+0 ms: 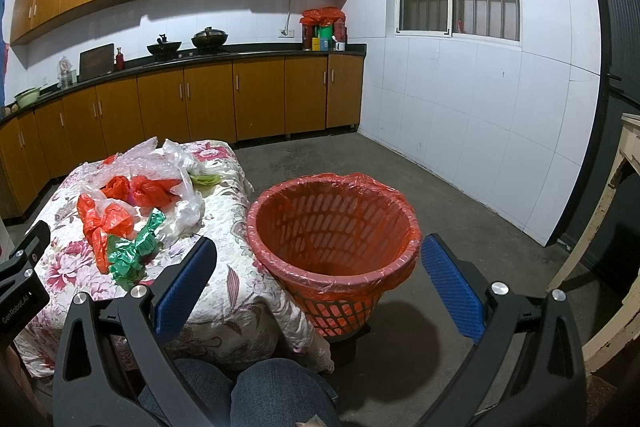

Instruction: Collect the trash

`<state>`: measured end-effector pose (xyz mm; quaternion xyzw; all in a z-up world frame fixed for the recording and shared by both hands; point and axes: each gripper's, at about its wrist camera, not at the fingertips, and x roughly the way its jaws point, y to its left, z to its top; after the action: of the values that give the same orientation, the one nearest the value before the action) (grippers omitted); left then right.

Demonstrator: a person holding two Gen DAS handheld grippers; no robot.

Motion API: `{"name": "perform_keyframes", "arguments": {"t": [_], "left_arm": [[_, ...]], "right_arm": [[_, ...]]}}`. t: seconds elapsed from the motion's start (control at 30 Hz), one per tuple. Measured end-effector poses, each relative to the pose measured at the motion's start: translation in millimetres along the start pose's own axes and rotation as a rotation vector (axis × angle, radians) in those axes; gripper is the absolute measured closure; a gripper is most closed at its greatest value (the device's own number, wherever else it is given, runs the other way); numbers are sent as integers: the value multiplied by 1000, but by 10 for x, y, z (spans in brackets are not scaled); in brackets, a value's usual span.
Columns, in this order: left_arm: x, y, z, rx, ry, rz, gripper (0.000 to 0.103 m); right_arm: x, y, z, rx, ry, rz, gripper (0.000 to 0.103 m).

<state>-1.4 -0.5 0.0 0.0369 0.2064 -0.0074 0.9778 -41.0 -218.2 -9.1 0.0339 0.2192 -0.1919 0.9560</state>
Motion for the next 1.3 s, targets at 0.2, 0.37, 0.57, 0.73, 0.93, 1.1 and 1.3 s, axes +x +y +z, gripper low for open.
{"name": "perform_keyframes", "arguments": {"t": [0.2, 0.37, 0.57, 0.73, 0.93, 1.1, 1.3], "left_arm": [[14, 4, 5, -1, 2, 0, 4], [13, 4, 4, 0, 3, -1, 4], [15, 4, 5, -1, 4, -1, 4], [17, 5, 5, -1, 5, -1, 4], [-4, 4, -3, -1, 9, -3, 4], [6, 4, 0, -2, 10, -3, 4], [4, 5, -1, -2, 11, -3, 4]], "right_arm": [[6, -2, 4, 0, -1, 0, 2], [9, -4, 5, 0, 0, 1, 2], [11, -7, 7, 0, 0, 1, 2], [15, -6, 6, 0, 0, 1, 2], [23, -4, 3, 0, 1, 1, 2], [26, -4, 3, 0, 0, 1, 2], [29, -4, 3, 0, 1, 0, 2]]}}
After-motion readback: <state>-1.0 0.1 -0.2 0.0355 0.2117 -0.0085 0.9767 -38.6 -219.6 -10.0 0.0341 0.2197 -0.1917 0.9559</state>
